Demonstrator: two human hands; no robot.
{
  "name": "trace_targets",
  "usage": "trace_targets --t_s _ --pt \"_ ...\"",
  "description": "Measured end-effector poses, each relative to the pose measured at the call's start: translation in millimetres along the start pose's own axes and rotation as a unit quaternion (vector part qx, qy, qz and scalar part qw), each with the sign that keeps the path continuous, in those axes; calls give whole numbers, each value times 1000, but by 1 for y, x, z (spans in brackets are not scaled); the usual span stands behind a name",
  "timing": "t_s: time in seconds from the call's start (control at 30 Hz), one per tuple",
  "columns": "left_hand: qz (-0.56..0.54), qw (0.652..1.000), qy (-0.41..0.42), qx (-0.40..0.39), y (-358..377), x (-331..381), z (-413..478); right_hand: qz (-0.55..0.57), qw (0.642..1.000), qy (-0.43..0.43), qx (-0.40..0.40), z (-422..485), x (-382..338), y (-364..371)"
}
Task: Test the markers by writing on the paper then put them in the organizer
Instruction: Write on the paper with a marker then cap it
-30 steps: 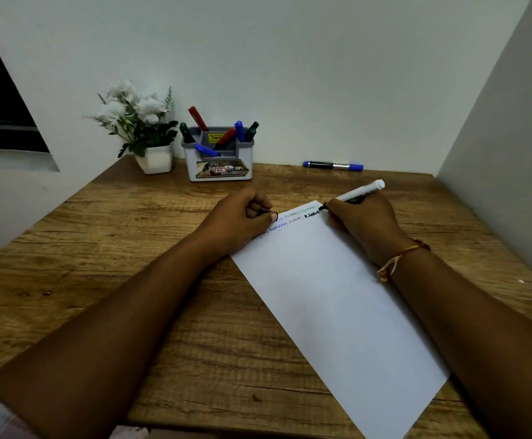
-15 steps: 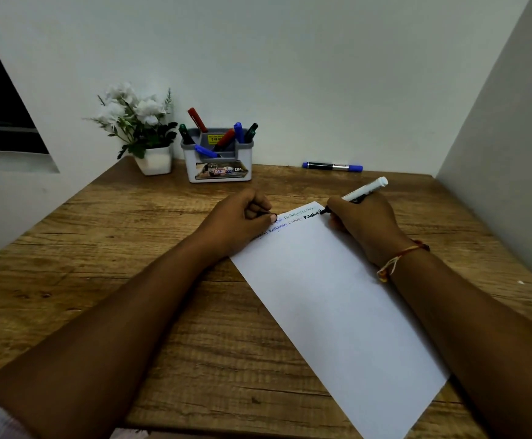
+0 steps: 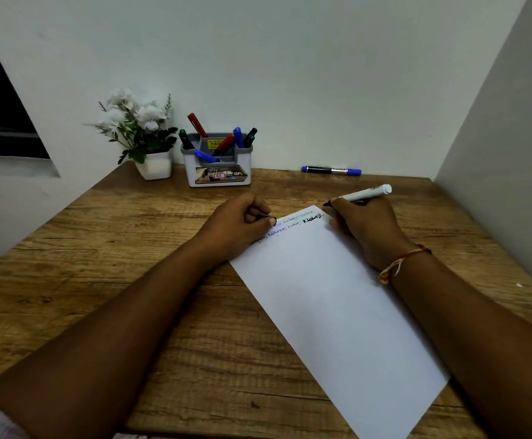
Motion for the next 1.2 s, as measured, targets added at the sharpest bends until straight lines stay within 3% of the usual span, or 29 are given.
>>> trace_targets --t_s 0.23,0.43,1.2 --pt "-119 992 21 30 -8 6 0 132 987 -36 -84 -15 -24 21" --pt "-214 976 32 37 -10 12 -7 123 977 -91 -149 -35 -45 38" --pt "-290 955 38 -59 14 21 -8 103 962 -111 -226 -41 -44 58"
Point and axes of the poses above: each hand's wrist, its own z-axis towards the middle knuckle, its own y-axis out of the palm, x = y × z, the point moved 9 cm from there along z, towards the middle knuckle, and after that the axes turned 12 degrees about -x, right-handed, at the moved point
